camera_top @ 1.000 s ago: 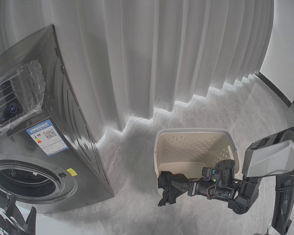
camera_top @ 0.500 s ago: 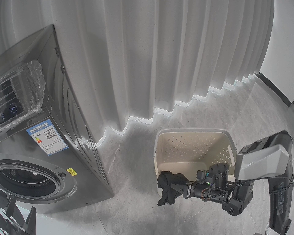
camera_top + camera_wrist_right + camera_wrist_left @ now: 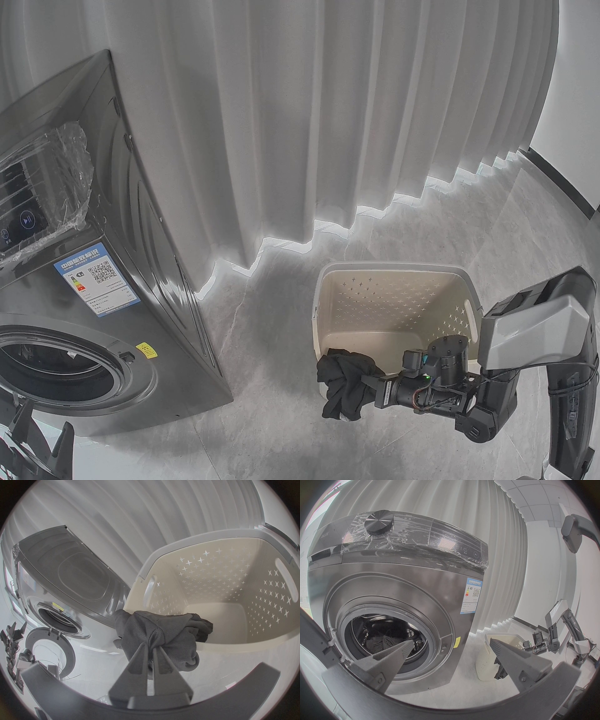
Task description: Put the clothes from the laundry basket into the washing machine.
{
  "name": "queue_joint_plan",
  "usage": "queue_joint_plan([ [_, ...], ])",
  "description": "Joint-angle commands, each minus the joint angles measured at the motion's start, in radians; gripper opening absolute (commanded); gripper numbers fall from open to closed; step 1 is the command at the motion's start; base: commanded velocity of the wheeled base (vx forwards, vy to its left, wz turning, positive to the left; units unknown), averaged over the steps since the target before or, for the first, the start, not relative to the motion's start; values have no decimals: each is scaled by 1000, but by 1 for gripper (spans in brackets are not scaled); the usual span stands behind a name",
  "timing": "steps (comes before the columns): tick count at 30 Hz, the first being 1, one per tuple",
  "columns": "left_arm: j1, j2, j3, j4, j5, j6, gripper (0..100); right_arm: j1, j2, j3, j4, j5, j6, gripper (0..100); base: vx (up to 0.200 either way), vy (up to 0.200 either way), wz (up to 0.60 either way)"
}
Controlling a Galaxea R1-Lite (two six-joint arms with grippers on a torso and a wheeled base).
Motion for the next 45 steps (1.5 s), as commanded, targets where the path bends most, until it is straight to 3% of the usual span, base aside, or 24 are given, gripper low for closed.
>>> queue_joint_plan([
  [1,0,-13,18,0,0,0,100,10,-39,63,-77,1,-5,0,0,0,0],
  [5,0,-13,18,0,0,0,100,10,-116,137,-91,15,-3,0,0,0,0],
  [10,0,-15,18,0,0,0,100,4,-255,203,-91,92,3,0,0,0,0],
  [17,0,-13,18,0,0,0,100,10,-407,212,-91,104,4,0,0,0,0],
  [20,0,-13,18,0,0,0,100,8,-479,212,-91,161,18,0,0,0,0],
  [22,0,-15,18,0,0,0,100,11,-499,210,-91,170,38,0,0,0,0],
  [28,0,-13,18,0,0,0,100,63,-610,193,-91,184,123,0,0,0,0],
  [31,0,-13,18,0,0,0,100,90,-653,183,-91,182,121,0,0,0,0],
  [34,0,-13,18,0,0,-2,100,180,-751,181,-90,170,121,0,0,0,0],
  [37,0,-13,18,0,0,-8,100,209,-774,172,-90,170,118,0,0,0,0],
  [45,0,-13,18,0,1,-19,100,185,-772,121,-90,170,83,0,0,0,0],
])
